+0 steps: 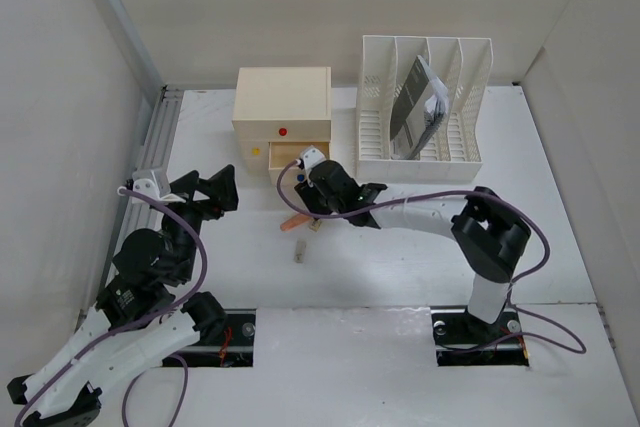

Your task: Organize the desk

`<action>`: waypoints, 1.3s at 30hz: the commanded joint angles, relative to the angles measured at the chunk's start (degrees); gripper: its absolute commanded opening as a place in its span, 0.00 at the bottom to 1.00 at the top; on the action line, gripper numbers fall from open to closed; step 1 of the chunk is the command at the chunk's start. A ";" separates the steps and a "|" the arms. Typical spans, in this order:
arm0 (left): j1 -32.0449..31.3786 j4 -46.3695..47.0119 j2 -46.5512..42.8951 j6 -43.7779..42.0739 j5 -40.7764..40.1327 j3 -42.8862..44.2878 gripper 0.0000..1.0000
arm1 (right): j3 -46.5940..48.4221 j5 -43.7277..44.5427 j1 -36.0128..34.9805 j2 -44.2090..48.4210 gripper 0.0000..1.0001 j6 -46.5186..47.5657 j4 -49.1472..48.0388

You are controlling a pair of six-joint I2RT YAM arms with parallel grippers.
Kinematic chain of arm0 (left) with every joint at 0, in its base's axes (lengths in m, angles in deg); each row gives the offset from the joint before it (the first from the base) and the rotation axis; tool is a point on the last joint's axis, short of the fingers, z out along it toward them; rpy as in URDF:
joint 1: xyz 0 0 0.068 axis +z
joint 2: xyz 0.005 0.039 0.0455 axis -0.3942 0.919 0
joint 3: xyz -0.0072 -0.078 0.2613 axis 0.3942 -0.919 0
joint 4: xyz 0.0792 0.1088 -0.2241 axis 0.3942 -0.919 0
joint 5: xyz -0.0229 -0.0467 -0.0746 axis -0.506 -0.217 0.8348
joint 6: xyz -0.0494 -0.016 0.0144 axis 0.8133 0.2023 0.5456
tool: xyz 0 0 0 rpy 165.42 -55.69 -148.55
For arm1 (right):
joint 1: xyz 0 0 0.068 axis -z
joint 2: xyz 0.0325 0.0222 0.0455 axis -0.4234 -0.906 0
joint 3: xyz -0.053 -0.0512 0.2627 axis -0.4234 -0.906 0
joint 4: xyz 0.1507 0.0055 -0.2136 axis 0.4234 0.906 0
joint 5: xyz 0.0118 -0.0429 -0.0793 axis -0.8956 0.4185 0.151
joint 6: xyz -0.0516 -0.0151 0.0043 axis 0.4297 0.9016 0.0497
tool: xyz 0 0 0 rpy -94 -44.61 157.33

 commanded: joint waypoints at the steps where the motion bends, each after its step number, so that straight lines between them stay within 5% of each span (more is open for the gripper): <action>1: -0.16 2.00 -0.74 -1.24 -0.71 -0.04 0.76 | 0.74 1.65 -1.06 -0.82 0.61 -1.24 -4.93; 39: -0.16 2.53 -2.85 -1.24 0.87 -0.04 0.76 | -1.63 7.63 -2.12 -8.47 0.58 -2.65 -13.55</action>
